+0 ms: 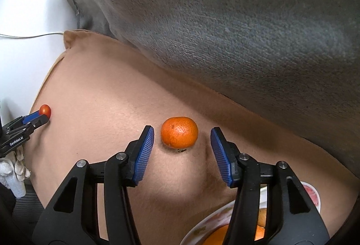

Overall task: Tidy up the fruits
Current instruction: 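Close the left gripper on the cherry tomato while the right gripper grasps the kumquat, then carry the tomato and kumquat over the white plate with both grippers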

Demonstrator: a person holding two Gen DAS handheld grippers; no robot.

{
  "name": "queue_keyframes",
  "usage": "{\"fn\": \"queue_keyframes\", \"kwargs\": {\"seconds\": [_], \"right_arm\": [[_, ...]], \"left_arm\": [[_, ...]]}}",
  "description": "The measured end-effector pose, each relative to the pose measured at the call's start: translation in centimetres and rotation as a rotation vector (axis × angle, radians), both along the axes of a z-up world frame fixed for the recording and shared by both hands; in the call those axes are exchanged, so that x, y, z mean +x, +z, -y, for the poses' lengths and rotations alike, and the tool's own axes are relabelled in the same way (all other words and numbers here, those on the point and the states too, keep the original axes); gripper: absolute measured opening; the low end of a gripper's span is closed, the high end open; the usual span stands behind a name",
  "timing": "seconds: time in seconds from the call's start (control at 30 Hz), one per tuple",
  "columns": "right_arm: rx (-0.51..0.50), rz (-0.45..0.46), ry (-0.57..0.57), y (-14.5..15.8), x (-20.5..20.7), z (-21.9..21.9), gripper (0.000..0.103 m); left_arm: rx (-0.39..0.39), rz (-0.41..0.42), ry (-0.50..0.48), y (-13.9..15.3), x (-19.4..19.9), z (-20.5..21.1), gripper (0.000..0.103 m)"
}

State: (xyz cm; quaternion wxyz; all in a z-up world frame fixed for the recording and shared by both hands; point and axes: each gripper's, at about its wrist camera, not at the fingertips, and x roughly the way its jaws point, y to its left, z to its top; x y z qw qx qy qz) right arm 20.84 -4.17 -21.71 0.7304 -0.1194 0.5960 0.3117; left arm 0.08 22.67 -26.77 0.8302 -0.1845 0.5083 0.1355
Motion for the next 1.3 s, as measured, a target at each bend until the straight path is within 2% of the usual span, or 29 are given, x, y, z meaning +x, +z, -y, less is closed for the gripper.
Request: {"fn": "queue_keyframes", "kwargs": {"seconds": [0.43,0.63,1.1,1.3], "right_arm": [[-0.015,-0.023,0.011,-1.2,0.2,-1.1,0.046],[-0.011,-0.033,0.016,-1.6,0.2,-1.9,0.04],[0.013,-0.011,0.015,-0.8,-0.3,-1.4,0.038],[0.034,0.002,0.01,0.3,-0.6,-0.9,0.038]], "left_arm": [[0.009,-0.033,0.014,0.0,1.0,-0.4,0.029],[0.016,-0.033,0.008,0.6,1.6,0.0,0.029],[0.033,-0.024,0.012,2.3,2.3,2.2,0.028],[0.046,-0.01,0.002,4.4,1.7,3.5,0.028]]}}
